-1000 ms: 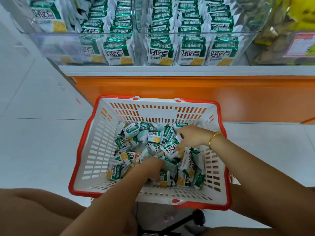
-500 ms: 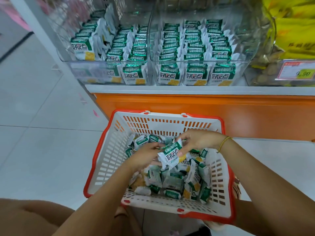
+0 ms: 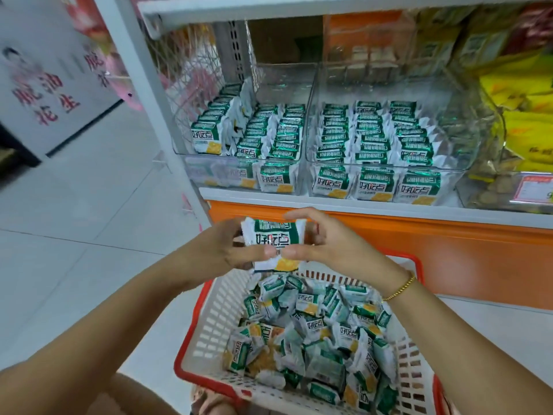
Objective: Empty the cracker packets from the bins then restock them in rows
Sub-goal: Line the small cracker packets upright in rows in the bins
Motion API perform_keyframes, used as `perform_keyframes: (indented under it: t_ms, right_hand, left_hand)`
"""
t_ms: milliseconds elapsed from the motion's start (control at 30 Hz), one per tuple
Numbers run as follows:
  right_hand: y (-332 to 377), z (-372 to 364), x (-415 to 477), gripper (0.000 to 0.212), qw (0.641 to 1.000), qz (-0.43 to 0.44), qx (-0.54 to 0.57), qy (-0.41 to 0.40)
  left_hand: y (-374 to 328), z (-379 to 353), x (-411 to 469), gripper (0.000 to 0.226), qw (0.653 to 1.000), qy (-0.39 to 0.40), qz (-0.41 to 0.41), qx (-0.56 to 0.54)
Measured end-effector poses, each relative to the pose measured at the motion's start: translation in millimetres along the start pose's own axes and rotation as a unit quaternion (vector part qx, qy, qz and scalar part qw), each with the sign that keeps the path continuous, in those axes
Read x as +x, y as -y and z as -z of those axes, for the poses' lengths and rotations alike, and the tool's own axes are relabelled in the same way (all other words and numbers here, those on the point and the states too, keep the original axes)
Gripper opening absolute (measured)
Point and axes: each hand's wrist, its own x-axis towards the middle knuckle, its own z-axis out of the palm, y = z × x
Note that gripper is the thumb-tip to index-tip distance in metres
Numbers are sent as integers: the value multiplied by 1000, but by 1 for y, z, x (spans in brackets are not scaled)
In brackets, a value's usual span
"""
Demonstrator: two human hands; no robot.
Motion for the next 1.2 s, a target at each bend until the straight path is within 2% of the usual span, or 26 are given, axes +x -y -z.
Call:
perform_keyframes:
  t_ms: [100, 167, 267, 333, 433, 500, 567, 600, 633, 700, 800, 900, 1067, 1200]
  right_hand:
    - [17, -4, 4, 65, 999, -5, -11, 34]
    - [31, -6, 12, 46, 999, 5, 26, 22]
    - [52, -9, 31, 37, 999, 18, 49, -13]
    - [62, -6, 48, 36, 998, 21, 46, -37]
    - [84, -2, 85, 47, 997, 21, 31, -74]
    - [95, 4, 115, 60, 995, 22, -16, -98]
    - [102, 8, 146, 71, 992, 10, -60, -109]
    - [103, 9, 162, 72, 992, 2, -76, -105]
    - [104, 8, 177, 74, 991, -4, -91, -93]
    - [104, 8, 201, 80, 992, -22, -111, -60]
    - [105, 7, 223, 80, 997, -66, -40, -19]
    - [106, 8, 229, 80, 997, -77, -15, -19]
    - [113, -5, 228, 73, 974, 11, -214, -72]
    - [102, -11, 227, 75, 963, 21, -254, -83]
  left_hand:
    - [-16, 19, -6, 41, 996, -51, -21, -74]
    - [-21, 30, -6, 40, 989, -97, -44, -104]
    - [-23, 46, 0, 38, 980, -160, -73, -94]
    - [-24, 57, 7, 44, 971, -191, -89, -114]
    - [-17, 82, 23, 52, 946, -264, -89, -165]
    - [-1, 101, 34, 45, 934, -339, -62, -95]
    - [17, 115, 42, 39, 914, -388, -22, 119]
    - [24, 118, 45, 41, 900, -385, -11, 205]
    - [30, 119, 49, 45, 896, -372, -5, 242]
    - [36, 121, 55, 48, 903, -354, -8, 244]
    - [39, 124, 62, 49, 908, -351, -24, 227]
    - [39, 125, 66, 48, 905, -359, -31, 226]
    - [31, 121, 67, 34, 877, -410, -33, 247]
    - [24, 116, 67, 32, 875, -391, -76, 276]
